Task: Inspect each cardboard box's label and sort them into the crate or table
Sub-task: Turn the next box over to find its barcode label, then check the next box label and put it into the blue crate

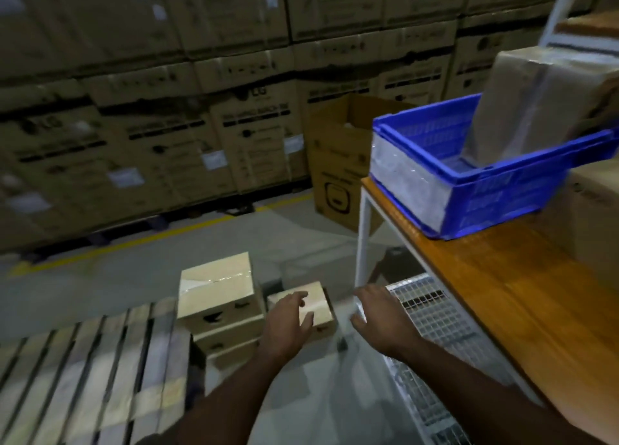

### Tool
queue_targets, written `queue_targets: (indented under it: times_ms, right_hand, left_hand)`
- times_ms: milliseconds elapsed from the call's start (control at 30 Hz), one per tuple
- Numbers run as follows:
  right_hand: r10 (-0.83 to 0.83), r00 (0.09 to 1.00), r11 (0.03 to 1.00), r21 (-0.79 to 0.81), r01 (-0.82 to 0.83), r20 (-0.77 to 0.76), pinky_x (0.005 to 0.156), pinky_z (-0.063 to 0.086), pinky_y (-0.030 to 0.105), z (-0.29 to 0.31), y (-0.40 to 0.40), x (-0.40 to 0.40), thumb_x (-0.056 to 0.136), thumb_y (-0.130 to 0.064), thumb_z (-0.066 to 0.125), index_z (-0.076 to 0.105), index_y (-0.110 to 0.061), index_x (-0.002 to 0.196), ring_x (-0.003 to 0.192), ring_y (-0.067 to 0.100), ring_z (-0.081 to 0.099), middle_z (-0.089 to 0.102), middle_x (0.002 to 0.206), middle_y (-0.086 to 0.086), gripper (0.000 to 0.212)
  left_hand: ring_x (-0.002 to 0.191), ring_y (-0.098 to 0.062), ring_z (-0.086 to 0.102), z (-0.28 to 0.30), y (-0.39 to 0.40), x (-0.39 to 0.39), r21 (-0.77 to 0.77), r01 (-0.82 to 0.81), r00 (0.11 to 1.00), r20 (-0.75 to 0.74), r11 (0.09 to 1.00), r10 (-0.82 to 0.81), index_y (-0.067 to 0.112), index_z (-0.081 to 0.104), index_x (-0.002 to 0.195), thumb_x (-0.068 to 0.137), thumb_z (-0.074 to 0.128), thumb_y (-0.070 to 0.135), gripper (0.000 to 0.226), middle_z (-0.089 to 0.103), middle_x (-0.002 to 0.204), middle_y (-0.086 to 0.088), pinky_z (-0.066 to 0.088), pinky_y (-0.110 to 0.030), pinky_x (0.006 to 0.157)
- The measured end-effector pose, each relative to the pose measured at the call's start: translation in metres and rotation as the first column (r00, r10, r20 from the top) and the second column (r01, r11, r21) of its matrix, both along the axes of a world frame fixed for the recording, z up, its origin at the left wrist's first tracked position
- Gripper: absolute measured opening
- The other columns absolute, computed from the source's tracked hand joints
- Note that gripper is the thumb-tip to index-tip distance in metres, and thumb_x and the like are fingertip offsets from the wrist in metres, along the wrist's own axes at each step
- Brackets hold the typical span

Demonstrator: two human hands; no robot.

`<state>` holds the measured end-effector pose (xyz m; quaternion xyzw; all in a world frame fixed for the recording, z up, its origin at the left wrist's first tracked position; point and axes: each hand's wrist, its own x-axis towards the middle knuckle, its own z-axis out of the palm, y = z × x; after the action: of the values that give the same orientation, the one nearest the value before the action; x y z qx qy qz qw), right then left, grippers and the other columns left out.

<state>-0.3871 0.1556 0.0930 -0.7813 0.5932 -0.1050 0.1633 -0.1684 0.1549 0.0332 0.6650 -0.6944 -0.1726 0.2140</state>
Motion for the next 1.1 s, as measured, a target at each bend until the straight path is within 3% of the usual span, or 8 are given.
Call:
queue_targets:
  times_ms: [200, 433, 667, 800, 933, 1100]
  right_hand:
    - [0.096, 0.995, 0.994, 0.057, -0.096, 0.009, 0.109, 0.033, 0.036, -0.009, -0.052, 0.092, 0.094, -0.038, 0.055, 0.043, -0.02, 0.141, 0.129, 0.023, 0.042, 0.05, 0.139, 0.004, 0.052]
    - [0.142, 0.989, 0.981, 0.13, -0.145, 0.03, 0.105, 0.037, 0.036, -0.034, -0.108, 0.2, 0.092, -0.039, 0.054, 0.047, -0.017, 0.137, 0.125, 0.024, 0.044, 0.052, 0.137, 0.005, 0.051]
    - [0.148, 0.985, 0.941, 0.294, -0.167, 0.083, 0.105, 0.037, 0.037, -0.062, -0.155, 0.277, 0.092, -0.034, 0.058, 0.045, -0.013, 0.14, 0.129, 0.028, 0.042, 0.049, 0.139, 0.01, 0.055]
    - [0.145, 0.987, 0.924, 0.347, -0.161, 0.072, 0.101, 0.04, 0.035, -0.086, -0.202, 0.311, 0.092, -0.031, 0.059, 0.047, -0.012, 0.138, 0.125, 0.027, 0.045, 0.051, 0.137, 0.011, 0.051]
    - [0.14, 0.988, 0.895, 0.417, -0.156, 0.069, 0.101, 0.04, 0.036, -0.123, -0.256, 0.344, 0.093, -0.029, 0.059, 0.051, -0.008, 0.132, 0.124, 0.027, 0.046, 0.054, 0.133, 0.013, 0.045]
    - [0.129, 0.99, 0.84, 0.524, -0.141, 0.059, 0.107, 0.035, 0.033, -0.179, -0.309, 0.381, 0.096, -0.034, 0.057, 0.046, -0.004, 0.14, 0.128, 0.029, 0.046, 0.052, 0.139, 0.015, 0.054]
  left_hand:
    - [0.107, -0.016, 0.063, -0.002, -0.027, 0.09, 0.041, -0.166, 0.986, -0.015, 0.985, 0.167, 0.023, 0.059, 0.131, 0.093, 0.063, 0.038, 0.041, 0.068, 0.119, 0.006, 0.045, -0.027, 0.084]
    - [0.115, -0.02, 0.06, -0.009, -0.05, 0.203, 0.153, -0.268, 0.96, -0.045, 0.951, 0.277, 0.018, 0.051, 0.14, 0.092, 0.067, 0.033, 0.053, 0.064, 0.127, -0.002, 0.048, -0.031, 0.094]
    - [0.127, -0.025, 0.054, -0.023, -0.07, 0.296, 0.35, -0.382, 0.89, -0.109, 0.855, 0.443, 0.013, 0.038, 0.149, 0.091, 0.069, 0.031, 0.068, 0.054, 0.142, -0.009, 0.047, -0.035, 0.099]
    - [0.125, -0.024, 0.055, -0.041, -0.094, 0.339, 0.409, -0.424, 0.853, -0.119, 0.808, 0.508, 0.015, 0.039, 0.148, 0.09, 0.07, 0.033, 0.068, 0.055, 0.142, -0.007, 0.049, -0.038, 0.1]
    - [0.108, -0.018, 0.056, -0.054, -0.127, 0.362, 0.499, -0.466, 0.801, -0.111, 0.731, 0.588, 0.009, 0.049, 0.137, 0.092, 0.068, 0.017, 0.049, 0.058, 0.12, 0.001, 0.042, -0.025, 0.086]
    - [0.124, -0.028, 0.056, -0.097, -0.169, 0.386, 0.562, -0.535, 0.699, -0.126, 0.631, 0.704, 0.002, 0.047, 0.141, 0.093, 0.068, 0.014, 0.054, 0.056, 0.14, -0.015, 0.037, -0.022, 0.088]
